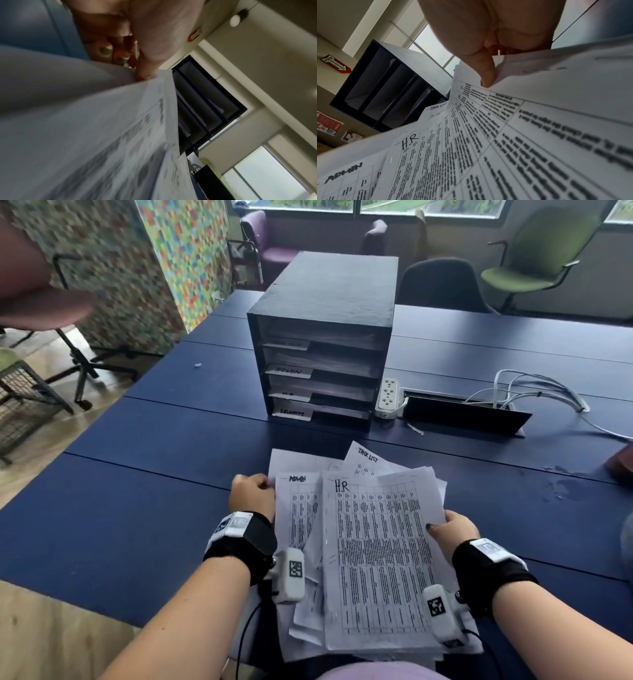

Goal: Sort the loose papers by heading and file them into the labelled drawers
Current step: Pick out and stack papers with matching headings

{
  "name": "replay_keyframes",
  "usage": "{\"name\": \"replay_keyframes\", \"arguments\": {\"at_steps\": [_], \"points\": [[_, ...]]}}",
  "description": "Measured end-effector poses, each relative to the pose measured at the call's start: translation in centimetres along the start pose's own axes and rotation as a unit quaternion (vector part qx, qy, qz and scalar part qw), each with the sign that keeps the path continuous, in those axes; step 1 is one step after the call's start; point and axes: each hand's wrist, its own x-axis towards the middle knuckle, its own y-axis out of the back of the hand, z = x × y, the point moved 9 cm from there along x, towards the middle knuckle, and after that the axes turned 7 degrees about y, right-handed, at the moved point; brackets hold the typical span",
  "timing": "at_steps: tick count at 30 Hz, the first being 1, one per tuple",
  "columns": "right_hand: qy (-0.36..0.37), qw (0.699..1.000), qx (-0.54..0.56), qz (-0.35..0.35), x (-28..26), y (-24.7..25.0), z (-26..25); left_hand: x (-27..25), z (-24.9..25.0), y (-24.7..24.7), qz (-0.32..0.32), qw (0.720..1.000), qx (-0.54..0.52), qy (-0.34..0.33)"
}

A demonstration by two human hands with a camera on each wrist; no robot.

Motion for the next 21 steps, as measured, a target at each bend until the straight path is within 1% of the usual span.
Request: {"name": "replay_keyframes", "arguments": {"at_steps": [3, 5, 7, 9, 12, 14, 15, 16, 18, 19, 21], "points": [[0.001, 1.000, -0.005, -0.002, 0.0, 0.0, 0.0, 0.3, 2.5, 2.9, 0.076, 0.993, -0.031, -0.082], [0.002, 1.000, -0.004, 0.001, 0.0, 0.0, 0.0, 0.4, 4.2, 4.7, 0.108, 0.983, -0.051, -0.139], [-0.001, 1.000, 0.002, 0.003, 0.1, -0.1, 0.1, 0.7, 5.6, 6.4, 0.125, 0.972, -0.096, -0.176], [0.000, 1.000, 0.003, 0.003, 0.1, -0.1, 0.1, 0.7, 6.7, 7.9, 0.125, 0.955, -0.162, -0.213], [-0.002, 1.000, 0.003, -0.002, 0.1, -0.1, 0.3, -1.1, 9.0, 8.9, 0.090, 0.930, -0.231, -0.271], [0.003, 1.000, 0.000, -0.001, 0.0, 0.0, 0.2, -2.8, 10.3, 8.6, 0.039, 0.911, -0.278, -0.302], [0.008, 1.000, -0.003, 0.001, 0.0, 0.2, 0.1, -3.3, 10.7, 8.0, 0.006, 0.907, -0.288, -0.306], [0.011, 1.000, -0.011, 0.000, 0.1, 0.2, 0.2, -3.6, 10.7, 6.9, -0.025, 0.910, -0.282, -0.304], [0.001, 0.999, -0.033, -0.015, -0.1, 0.4, 0.1, -3.2, 9.7, 4.4, -0.074, 0.925, -0.247, -0.281], [-0.007, 1.000, -0.014, -0.027, -0.1, 0.3, 0.3, -2.8, 8.6, 3.0, -0.101, 0.934, -0.228, -0.257], [-0.005, 0.998, 0.020, -0.053, 0.0, 0.3, 0.5, -2.0, 5.8, 0.1, -0.159, 0.951, -0.194, -0.179]]}}
